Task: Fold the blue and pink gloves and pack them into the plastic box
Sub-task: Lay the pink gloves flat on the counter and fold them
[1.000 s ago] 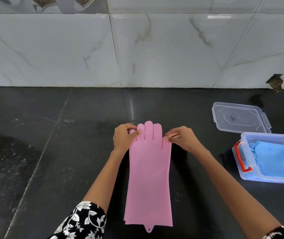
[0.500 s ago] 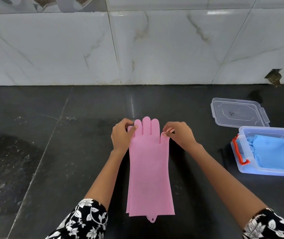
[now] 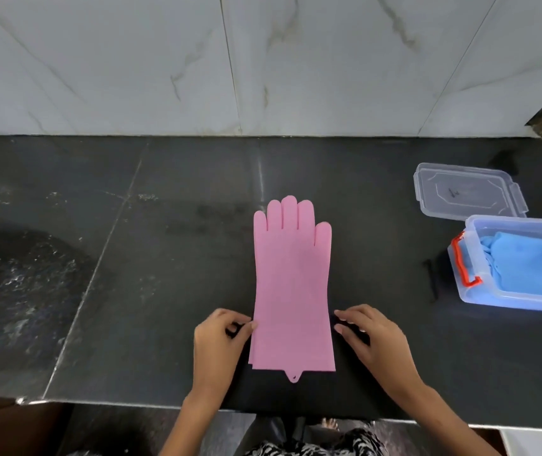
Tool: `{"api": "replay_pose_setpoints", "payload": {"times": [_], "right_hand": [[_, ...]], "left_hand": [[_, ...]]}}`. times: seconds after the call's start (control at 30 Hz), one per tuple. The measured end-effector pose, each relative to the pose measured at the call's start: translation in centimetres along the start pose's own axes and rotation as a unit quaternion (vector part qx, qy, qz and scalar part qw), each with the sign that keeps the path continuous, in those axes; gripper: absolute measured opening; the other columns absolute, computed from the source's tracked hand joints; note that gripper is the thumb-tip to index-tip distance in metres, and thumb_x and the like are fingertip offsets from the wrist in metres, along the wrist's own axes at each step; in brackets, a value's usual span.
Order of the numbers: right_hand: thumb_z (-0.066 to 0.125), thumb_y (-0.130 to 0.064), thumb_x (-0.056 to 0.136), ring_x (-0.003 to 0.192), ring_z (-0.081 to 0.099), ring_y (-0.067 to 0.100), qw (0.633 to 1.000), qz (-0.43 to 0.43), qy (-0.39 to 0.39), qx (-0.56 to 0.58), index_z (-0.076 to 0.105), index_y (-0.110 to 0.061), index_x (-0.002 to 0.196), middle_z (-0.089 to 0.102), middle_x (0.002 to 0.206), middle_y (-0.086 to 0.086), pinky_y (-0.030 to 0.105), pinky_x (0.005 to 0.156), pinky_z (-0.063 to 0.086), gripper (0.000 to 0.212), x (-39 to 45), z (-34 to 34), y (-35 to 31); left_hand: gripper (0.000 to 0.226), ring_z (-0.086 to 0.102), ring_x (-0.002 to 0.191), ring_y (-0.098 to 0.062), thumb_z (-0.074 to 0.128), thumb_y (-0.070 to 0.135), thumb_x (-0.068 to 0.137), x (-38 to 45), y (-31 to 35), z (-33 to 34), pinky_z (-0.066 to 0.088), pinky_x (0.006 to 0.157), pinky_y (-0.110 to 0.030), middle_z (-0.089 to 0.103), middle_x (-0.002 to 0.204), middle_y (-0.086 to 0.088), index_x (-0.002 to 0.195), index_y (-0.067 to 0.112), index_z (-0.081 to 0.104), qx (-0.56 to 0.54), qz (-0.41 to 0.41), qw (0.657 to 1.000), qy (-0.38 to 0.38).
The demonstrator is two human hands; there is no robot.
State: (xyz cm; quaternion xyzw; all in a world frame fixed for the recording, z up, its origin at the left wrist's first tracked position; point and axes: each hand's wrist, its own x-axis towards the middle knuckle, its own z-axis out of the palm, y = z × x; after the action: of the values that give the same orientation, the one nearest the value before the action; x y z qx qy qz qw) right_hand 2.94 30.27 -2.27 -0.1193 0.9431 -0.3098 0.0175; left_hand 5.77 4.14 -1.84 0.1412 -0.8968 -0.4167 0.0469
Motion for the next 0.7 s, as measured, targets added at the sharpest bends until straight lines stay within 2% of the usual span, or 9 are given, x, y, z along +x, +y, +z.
{"api": "replay_pose_setpoints", "payload": {"times": [0.07, 0.13, 0.23, 0.33, 0.43, 0.57, 0.63, 0.7], "right_hand": [[0.069, -0.025, 0.083, 0.081, 0.064, 0.005, 1.000, -0.013, -0.024, 0.009, 0.072, -0.023, 0.101, 0.068, 0.090, -0.013, 0.029, 0.068, 0.055, 0.018, -0.2, -0.1, -0.4], [0.071, -0.029, 0.082, 0.075, 0.063, 0.002, 0.999, -0.007, -0.028, 0.021, 0.072, -0.024, 0.098, 0.069, 0.084, -0.015, 0.030, 0.066, 0.055, 0.017, -0.3, -0.2, -0.8], [0.075, -0.036, 0.075, 0.066, 0.063, -0.003, 0.998, 0.036, -0.006, 0.054, 0.073, -0.027, 0.088, 0.068, 0.074, -0.021, 0.024, 0.062, 0.054, 0.016, -0.6, 0.0, -1.4], [0.080, -0.035, 0.070, 0.065, 0.064, -0.004, 0.993, 0.076, -0.015, 0.091, 0.072, -0.028, 0.085, 0.068, 0.068, -0.022, 0.019, 0.064, 0.054, 0.018, -0.8, 0.5, -1.9], [0.081, -0.024, 0.070, 0.065, 0.066, -0.003, 0.984, 0.113, -0.021, 0.136, 0.073, -0.023, 0.085, 0.070, 0.069, -0.017, 0.023, 0.069, 0.057, 0.017, -0.6, 0.8, -2.2], [0.083, -0.017, 0.068, 0.064, 0.066, 0.000, 0.969, 0.127, 0.003, 0.212, 0.070, -0.024, 0.076, 0.071, 0.067, -0.012, 0.016, 0.065, 0.056, 0.016, -0.5, 0.9, -2.6], [0.083, -0.018, 0.068, 0.064, 0.066, 0.000, 0.971, 0.121, -0.001, 0.207, 0.069, -0.024, 0.075, 0.070, 0.067, -0.013, 0.016, 0.064, 0.055, 0.016, -0.7, 1.1, -2.7], [0.081, -0.019, 0.070, 0.066, 0.066, 0.000, 0.976, 0.124, -0.013, 0.177, 0.070, -0.022, 0.076, 0.070, 0.068, -0.013, 0.022, 0.067, 0.057, 0.013, -1.0, 1.3, -2.7]], "left_hand": [[0.012, 0.060, 0.060, -0.003, 0.081, 0.030, 0.070, -0.9, 0.4, -0.2, 0.053, 0.060, -0.029, 0.066, 0.066, 0.011, 0.065, 0.023, 0.073, -0.015, -0.025, 0.999, -0.014], [0.020, 0.059, 0.057, -0.003, 0.082, 0.041, 0.064, -1.5, 0.9, -0.1, 0.049, 0.055, -0.022, 0.065, 0.065, 0.011, 0.063, 0.024, 0.072, 0.003, -0.032, 0.999, -0.015], [0.026, 0.056, 0.058, 0.000, 0.082, 0.046, 0.062, -1.9, 1.2, 0.2, 0.038, 0.050, -0.014, 0.062, 0.069, 0.014, 0.063, 0.024, 0.069, 0.068, -0.030, 0.997, -0.003], [0.023, 0.054, 0.062, -0.001, 0.080, 0.042, 0.068, -2.4, 1.7, 0.6, 0.031, 0.050, -0.014, 0.062, 0.076, 0.016, 0.067, 0.022, 0.069, 0.131, -0.023, 0.991, -0.003], [0.012, 0.056, 0.066, -0.004, 0.075, 0.031, 0.077, -2.5, 1.9, 0.8, 0.038, 0.055, -0.021, 0.064, 0.082, 0.013, 0.073, 0.022, 0.068, 0.143, -0.038, 0.989, -0.009], [0.016, 0.058, 0.064, 0.000, 0.070, 0.022, 0.082, -2.2, 1.6, 0.5, 0.041, 0.054, -0.016, 0.063, 0.069, 0.013, 0.069, 0.023, 0.062, 0.045, -0.065, 0.997, -0.010], [0.018, 0.059, 0.064, -0.001, 0.071, 0.019, 0.082, -2.2, 1.1, 0.3, 0.045, 0.055, -0.019, 0.063, 0.066, 0.011, 0.067, 0.022, 0.060, 0.012, -0.079, 0.997, -0.012], [0.019, 0.060, 0.062, -0.004, 0.076, 0.019, 0.077, -2.2, 0.8, 0.0, 0.050, 0.056, -0.024, 0.063, 0.065, 0.009, 0.068, 0.020, 0.060, 0.001, -0.088, 0.996, -0.022]]}}
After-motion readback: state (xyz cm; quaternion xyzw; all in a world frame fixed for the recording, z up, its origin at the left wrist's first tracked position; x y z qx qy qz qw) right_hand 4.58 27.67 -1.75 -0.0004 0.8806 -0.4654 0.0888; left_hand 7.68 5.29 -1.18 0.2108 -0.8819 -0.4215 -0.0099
